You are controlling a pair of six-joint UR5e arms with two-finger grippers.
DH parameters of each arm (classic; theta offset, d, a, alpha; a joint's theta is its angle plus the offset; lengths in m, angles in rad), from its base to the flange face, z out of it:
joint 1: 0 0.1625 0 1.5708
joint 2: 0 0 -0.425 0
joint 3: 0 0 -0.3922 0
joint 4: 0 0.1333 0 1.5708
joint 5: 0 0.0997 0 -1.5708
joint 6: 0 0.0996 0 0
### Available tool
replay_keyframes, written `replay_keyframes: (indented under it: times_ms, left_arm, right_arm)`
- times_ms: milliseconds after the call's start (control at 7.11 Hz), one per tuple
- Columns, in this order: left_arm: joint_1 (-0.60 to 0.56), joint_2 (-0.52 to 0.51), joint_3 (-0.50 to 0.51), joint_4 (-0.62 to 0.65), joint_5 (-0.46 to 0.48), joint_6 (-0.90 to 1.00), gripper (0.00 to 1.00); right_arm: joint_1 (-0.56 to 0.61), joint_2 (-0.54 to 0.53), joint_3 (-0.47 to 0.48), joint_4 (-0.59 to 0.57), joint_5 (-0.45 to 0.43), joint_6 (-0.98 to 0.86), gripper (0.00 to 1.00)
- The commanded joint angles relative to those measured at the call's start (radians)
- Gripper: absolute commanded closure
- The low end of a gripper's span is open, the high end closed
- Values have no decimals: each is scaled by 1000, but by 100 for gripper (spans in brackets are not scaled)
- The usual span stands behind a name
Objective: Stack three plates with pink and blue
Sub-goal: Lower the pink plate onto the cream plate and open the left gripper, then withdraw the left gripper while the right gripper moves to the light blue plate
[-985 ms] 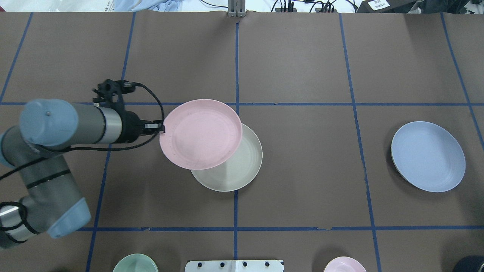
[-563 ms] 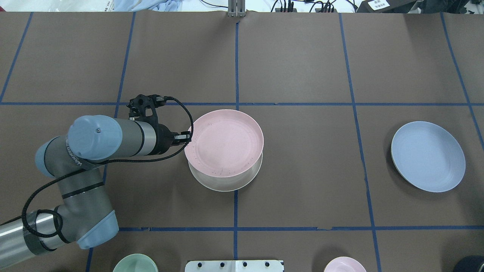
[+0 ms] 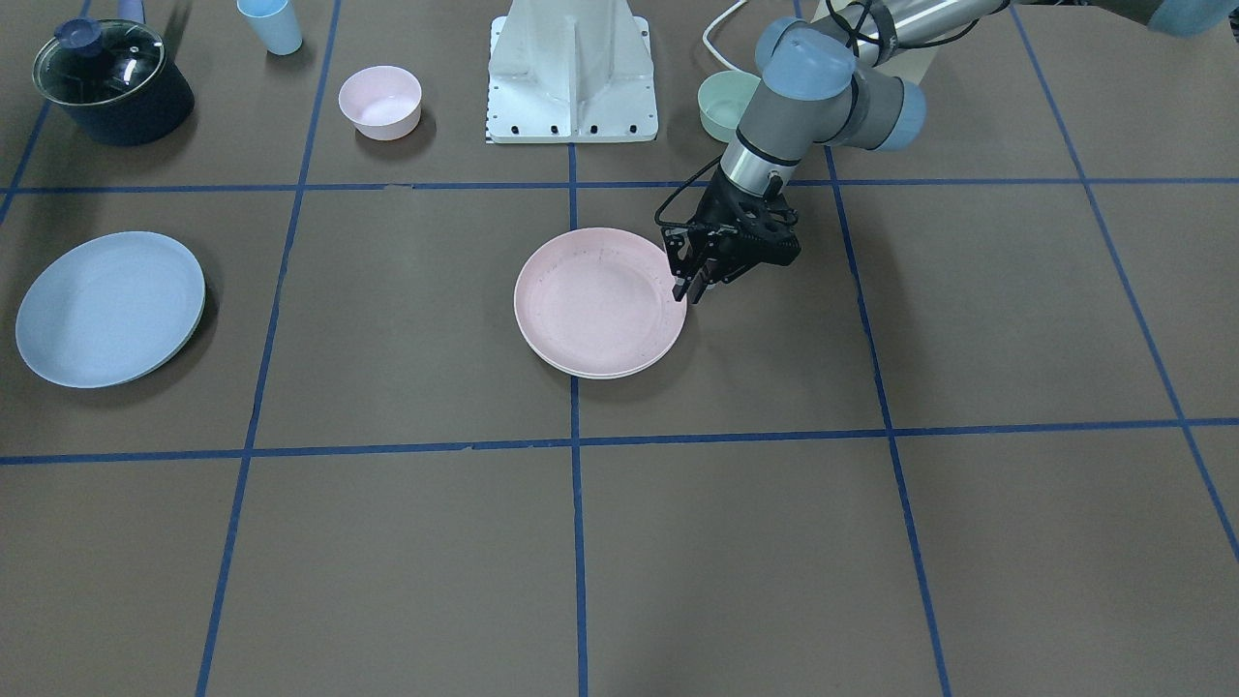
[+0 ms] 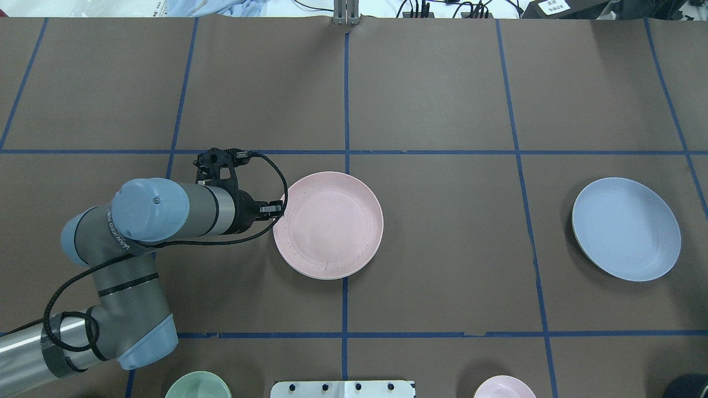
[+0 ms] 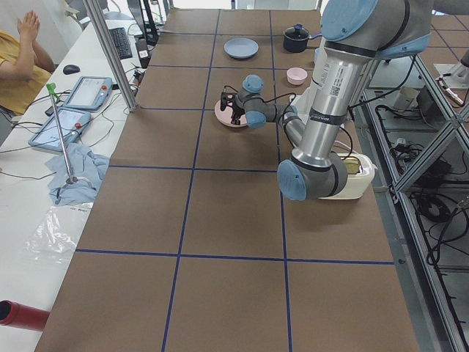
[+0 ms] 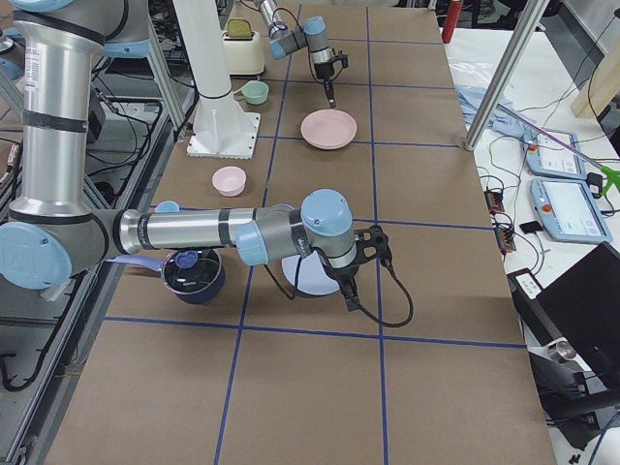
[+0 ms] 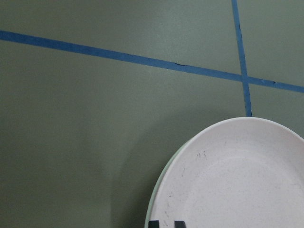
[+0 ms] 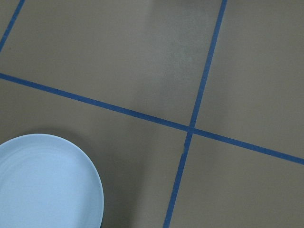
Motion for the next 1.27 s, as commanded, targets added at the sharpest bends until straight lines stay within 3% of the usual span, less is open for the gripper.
replay_keyframes:
  times_ms: [0, 141, 281, 563, 844, 1126]
  left_arm:
    - [-65, 35, -90, 78, -50, 254, 0]
    - [-169, 82, -182, 196, -169, 418, 0]
    - [-246, 186, -286, 240, -231, 577, 0]
    - [-441, 349, -331, 231, -362, 875, 0]
    - [-589, 433, -319, 229, -402, 1121, 0]
    - [-595, 448, -321, 228, -400, 1123, 0]
  right_arm:
    - [-9, -2, 3, 1, 2, 8, 0]
    - [-62, -2, 7, 44, 3, 111, 0]
    - [-162, -23, 4, 213, -12, 348, 0]
    - [-387, -164, -4, 598, -184, 730, 0]
    - [-489, -188, -43, 652, -282, 770, 0]
    - [-552, -183, -80, 665, -349, 772, 3]
